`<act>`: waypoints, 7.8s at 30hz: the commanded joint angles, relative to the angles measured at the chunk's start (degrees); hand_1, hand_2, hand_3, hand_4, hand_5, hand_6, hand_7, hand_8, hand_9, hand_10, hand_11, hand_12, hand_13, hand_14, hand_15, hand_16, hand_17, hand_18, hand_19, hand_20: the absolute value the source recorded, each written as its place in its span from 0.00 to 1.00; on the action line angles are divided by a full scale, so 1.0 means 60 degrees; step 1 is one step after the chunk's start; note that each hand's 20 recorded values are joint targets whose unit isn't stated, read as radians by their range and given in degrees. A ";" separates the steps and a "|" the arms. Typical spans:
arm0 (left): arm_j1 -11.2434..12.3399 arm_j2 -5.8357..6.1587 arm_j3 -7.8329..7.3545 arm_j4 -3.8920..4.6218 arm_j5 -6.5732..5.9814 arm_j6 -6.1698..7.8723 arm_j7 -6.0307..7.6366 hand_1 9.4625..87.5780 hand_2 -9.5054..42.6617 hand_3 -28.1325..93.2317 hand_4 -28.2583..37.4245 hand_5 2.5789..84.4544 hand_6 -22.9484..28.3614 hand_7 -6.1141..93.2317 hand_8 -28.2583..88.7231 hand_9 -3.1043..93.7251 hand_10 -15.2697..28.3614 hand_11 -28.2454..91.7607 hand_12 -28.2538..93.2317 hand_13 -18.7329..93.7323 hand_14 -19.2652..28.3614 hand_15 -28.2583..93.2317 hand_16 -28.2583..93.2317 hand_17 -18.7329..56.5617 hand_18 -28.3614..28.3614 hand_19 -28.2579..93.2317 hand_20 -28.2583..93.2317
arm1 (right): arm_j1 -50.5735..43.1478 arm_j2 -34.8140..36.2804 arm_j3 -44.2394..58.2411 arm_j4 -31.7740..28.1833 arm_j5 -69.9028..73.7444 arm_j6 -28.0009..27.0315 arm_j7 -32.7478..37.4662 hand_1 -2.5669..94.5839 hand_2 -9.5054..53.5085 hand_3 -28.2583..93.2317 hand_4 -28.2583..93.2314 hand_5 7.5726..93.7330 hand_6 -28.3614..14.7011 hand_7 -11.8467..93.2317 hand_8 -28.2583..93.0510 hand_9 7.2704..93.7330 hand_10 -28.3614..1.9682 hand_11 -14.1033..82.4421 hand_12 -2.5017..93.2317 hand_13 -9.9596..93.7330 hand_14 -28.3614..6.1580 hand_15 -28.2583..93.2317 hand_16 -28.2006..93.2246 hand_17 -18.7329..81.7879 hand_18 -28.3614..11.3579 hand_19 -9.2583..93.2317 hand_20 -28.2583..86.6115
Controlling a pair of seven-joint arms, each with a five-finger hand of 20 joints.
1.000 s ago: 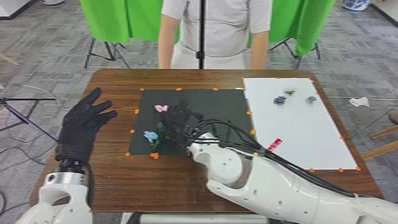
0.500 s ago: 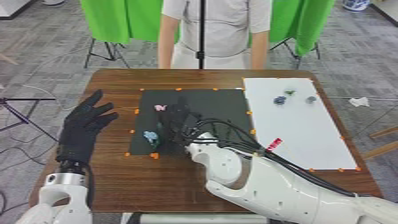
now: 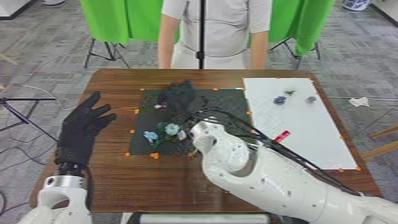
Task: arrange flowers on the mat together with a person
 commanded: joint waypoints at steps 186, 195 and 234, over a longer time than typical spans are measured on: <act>-0.0311 0.0053 0.0330 0.0102 -0.0130 -0.0037 0.0061 0.20 0.32 0.88 0.01 0.42 0.55 0.18 0.17 0.41 0.77 0.44 0.31 0.42 0.98 0.67 0.16 0.16 0.98 0.67 0.41 | -0.2357 0.3035 0.5648 0.3174 0.0230 -0.1377 0.1686 0.74 0.00 0.76 0.00 0.89 0.70 0.30 0.24 0.85 0.73 0.23 0.36 0.88 0.94 0.43 0.57 0.61 0.88 1.00 0.09; -0.0021 0.0190 0.0218 -0.0018 -0.0260 0.0160 0.0222 0.20 0.32 0.88 0.01 0.42 0.55 0.18 0.16 0.41 0.76 0.44 0.31 0.42 0.98 0.67 0.16 0.16 0.98 0.67 0.41 | -0.1745 0.3208 0.5158 0.1676 0.0162 0.0356 0.1096 0.74 0.00 0.78 0.00 0.90 0.70 0.30 0.24 0.86 0.72 0.23 0.36 0.89 0.93 0.43 0.57 0.62 0.87 1.00 0.09; -0.0289 0.0344 0.0454 0.0082 -0.0362 0.0208 0.0379 0.21 0.32 0.88 0.03 0.41 0.55 0.18 0.16 0.42 0.77 0.45 0.31 0.42 0.98 0.67 0.16 0.16 0.97 0.67 0.41 | -0.1573 0.1460 0.2821 0.0588 0.0639 -0.2097 -0.0836 0.68 0.00 0.81 0.00 0.85 0.73 0.29 0.23 0.81 0.65 0.21 0.33 0.83 0.88 0.57 0.51 0.55 0.58 1.00 0.24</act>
